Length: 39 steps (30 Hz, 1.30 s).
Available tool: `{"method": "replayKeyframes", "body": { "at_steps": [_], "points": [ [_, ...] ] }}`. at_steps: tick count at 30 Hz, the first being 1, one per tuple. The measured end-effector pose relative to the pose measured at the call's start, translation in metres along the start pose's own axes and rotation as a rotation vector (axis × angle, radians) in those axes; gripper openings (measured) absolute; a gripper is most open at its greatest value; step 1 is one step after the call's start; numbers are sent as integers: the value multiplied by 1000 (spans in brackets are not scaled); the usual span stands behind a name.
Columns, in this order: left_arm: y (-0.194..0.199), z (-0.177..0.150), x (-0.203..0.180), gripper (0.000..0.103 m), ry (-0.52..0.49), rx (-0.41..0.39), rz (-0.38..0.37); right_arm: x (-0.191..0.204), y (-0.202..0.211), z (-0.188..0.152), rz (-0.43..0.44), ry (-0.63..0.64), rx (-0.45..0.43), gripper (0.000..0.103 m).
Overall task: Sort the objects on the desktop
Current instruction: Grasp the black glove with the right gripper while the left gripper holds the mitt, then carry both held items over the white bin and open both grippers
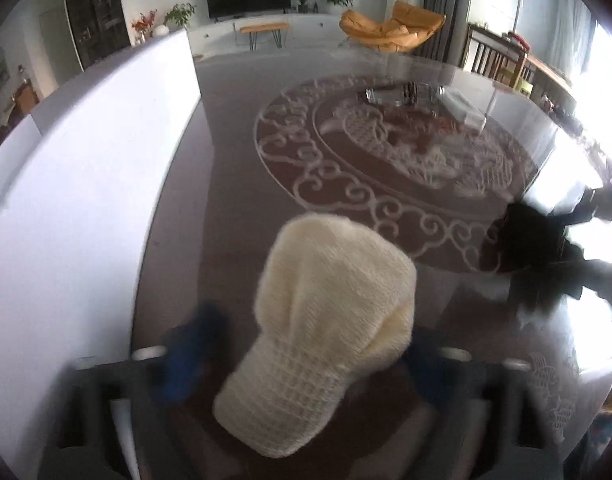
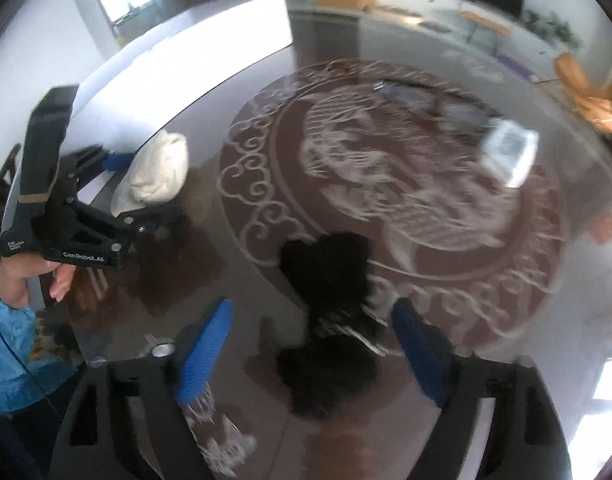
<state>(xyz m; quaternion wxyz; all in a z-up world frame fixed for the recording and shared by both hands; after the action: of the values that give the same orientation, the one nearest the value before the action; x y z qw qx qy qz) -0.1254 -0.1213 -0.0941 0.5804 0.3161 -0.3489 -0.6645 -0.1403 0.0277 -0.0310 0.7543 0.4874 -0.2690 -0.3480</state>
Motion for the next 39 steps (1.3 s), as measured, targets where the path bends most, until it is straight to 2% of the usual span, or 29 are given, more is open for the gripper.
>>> {"method": "replayKeyframes", "body": {
  "at_steps": [1, 7, 10, 11, 14, 16, 18, 19, 22, 25, 27, 29, 30, 32, 33, 34, 36, 39],
  "points": [
    [3, 1, 2, 46, 5, 3, 10, 1, 1, -1, -17, -29, 4, 34],
    [53, -3, 17, 45, 163, -79, -156, 10, 47, -10, -34, -122, -97, 34],
    [95, -1, 32, 46, 224, -132, -230, 23, 71, 12, -1, -130, -156, 34],
    [110, 1, 41, 46, 233, -153, -233, 31, 78, 22, 10, -123, -179, 34],
    [149, 7, 79, 46, 246, -203, -182, 67, 101, 57, 76, -85, -262, 34],
    [168, 8, 113, 46, 265, -215, -113, 100, 111, 82, 150, -59, -314, 34],
    [180, 6, 151, 46, 288, -211, -14, 137, 111, 106, 229, -25, -341, 34],
    [182, 3, 176, 46, 312, -192, 38, 160, 108, 118, 269, 0, -346, 34],
    [177, -12, 228, 45, 375, -126, 123, 218, 90, 138, 344, 67, -332, 35],
    [162, -30, 264, 47, 412, -40, 194, 265, 59, 145, 383, 115, -268, 35],
    [150, -38, 274, 54, 425, 11, 210, 288, 36, 146, 379, 144, -207, 39],
    [141, -49, 277, 67, 445, 47, 221, 302, 15, 144, 364, 165, -136, 69],
    [139, -53, 278, 79, 451, 50, 224, 305, 11, 142, 360, 168, -130, 72],
    [145, -55, 274, 82, 455, 19, 248, 301, 17, 137, 365, 159, -169, 74],
    [150, -56, 273, 93, 453, -2, 257, 296, 22, 135, 376, 148, -193, 76],
    [154, -56, 271, 98, 454, -27, 271, 287, 29, 133, 377, 133, -227, 82],
    [161, -54, 265, 98, 456, -73, 281, 269, 45, 129, 350, 107, -307, 89],
    [174, -51, 244, 98, 447, -150, 247, 225, 62, 106, 255, 55, -412, 101]
  ]
}}
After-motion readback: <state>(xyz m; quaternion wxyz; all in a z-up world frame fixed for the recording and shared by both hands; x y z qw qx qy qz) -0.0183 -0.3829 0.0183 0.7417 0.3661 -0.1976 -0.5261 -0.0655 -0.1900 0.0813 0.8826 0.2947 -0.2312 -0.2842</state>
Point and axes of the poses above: each gripper's, at about its wrist camera, not at the fingertips, and y roughly against the way its jaws point, x to its left, z to its top, the point moved 1 cm from there along -y, roughly the way its jaws point, and after that the axes turned 1 degree about -z, right-handed, at the moved point
